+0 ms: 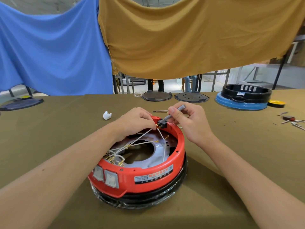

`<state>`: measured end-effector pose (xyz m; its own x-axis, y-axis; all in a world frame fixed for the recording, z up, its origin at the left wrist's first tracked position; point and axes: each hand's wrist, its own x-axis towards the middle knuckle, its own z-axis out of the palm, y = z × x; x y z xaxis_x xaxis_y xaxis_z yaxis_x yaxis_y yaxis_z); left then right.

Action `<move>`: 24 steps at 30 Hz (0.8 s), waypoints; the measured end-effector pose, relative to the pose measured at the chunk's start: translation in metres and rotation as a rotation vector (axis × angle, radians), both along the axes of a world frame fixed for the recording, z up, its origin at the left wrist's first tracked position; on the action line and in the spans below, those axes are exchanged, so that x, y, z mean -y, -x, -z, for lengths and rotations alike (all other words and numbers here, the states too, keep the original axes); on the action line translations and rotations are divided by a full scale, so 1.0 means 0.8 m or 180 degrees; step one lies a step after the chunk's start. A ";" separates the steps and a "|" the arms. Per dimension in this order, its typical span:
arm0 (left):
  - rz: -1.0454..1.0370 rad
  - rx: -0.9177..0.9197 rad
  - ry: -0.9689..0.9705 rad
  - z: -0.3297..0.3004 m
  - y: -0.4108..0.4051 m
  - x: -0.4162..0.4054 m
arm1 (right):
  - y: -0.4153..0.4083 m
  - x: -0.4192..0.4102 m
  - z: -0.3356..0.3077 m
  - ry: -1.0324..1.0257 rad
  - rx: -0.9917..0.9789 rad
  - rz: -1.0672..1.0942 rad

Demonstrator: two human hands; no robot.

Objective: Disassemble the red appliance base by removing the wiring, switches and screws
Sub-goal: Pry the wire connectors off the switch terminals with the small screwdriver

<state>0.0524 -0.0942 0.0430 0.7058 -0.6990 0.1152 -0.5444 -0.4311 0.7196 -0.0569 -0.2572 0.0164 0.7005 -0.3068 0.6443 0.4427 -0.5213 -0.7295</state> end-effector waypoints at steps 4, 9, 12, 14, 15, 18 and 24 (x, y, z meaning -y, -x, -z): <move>0.0002 -0.0003 0.0047 -0.001 0.001 -0.001 | -0.002 0.000 0.003 0.0024 -0.0012 -0.0034; 0.0041 0.0013 0.0000 -0.003 0.002 -0.002 | -0.004 0.000 0.005 -0.0500 -0.0061 -0.0249; 0.0013 -0.0038 -0.0050 -0.002 0.002 -0.001 | -0.004 -0.002 0.004 -0.0646 -0.0108 -0.0311; -0.0002 -0.0057 -0.0001 -0.002 0.002 -0.001 | -0.003 -0.003 0.002 -0.0645 -0.0097 -0.0306; -0.0001 -0.0062 0.0016 -0.002 0.001 0.000 | -0.003 -0.003 0.002 -0.0656 -0.0093 -0.0307; 0.0006 -0.0058 -0.0010 -0.001 0.001 -0.001 | -0.003 0.000 0.000 -0.0693 -0.0066 -0.0277; 0.0009 -0.0067 -0.0051 0.000 -0.001 0.000 | -0.005 0.002 0.004 -0.0297 -0.0075 -0.0189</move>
